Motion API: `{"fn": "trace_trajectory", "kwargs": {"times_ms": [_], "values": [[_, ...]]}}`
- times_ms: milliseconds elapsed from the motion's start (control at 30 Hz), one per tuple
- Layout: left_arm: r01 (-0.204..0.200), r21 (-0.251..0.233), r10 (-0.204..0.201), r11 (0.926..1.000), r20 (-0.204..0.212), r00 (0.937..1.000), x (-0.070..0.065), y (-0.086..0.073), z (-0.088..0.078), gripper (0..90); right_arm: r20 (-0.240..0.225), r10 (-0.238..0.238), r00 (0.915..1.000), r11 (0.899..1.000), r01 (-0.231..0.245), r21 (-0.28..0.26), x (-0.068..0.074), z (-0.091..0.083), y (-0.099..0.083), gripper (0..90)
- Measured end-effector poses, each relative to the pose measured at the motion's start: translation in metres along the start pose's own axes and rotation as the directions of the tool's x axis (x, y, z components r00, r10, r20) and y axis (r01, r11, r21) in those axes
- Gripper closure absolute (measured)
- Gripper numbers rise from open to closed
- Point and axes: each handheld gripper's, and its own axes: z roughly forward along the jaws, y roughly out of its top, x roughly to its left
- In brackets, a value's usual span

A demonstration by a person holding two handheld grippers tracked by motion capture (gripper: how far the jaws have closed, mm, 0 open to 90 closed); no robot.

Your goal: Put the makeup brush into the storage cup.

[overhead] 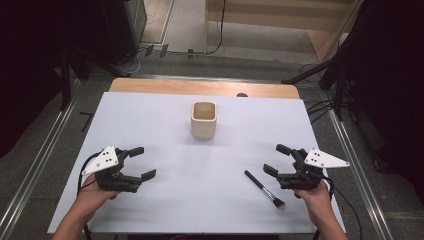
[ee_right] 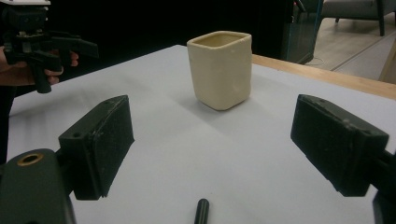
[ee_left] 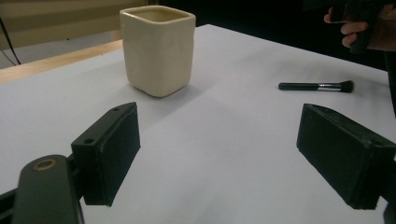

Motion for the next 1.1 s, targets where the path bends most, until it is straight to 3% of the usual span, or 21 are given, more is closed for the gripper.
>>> {"fn": "trace_trajectory", "kwargs": {"times_ms": [1100], "values": [[-0.002, -0.006, 0.002, 1.0, -0.009, 1.0, 0.0, 0.0007, -0.0016, 14.5, -0.004, 0.002, 1.0, 1.0, -0.002, 0.003, -0.0005, 0.0003, -0.0008, 13.7]]}}
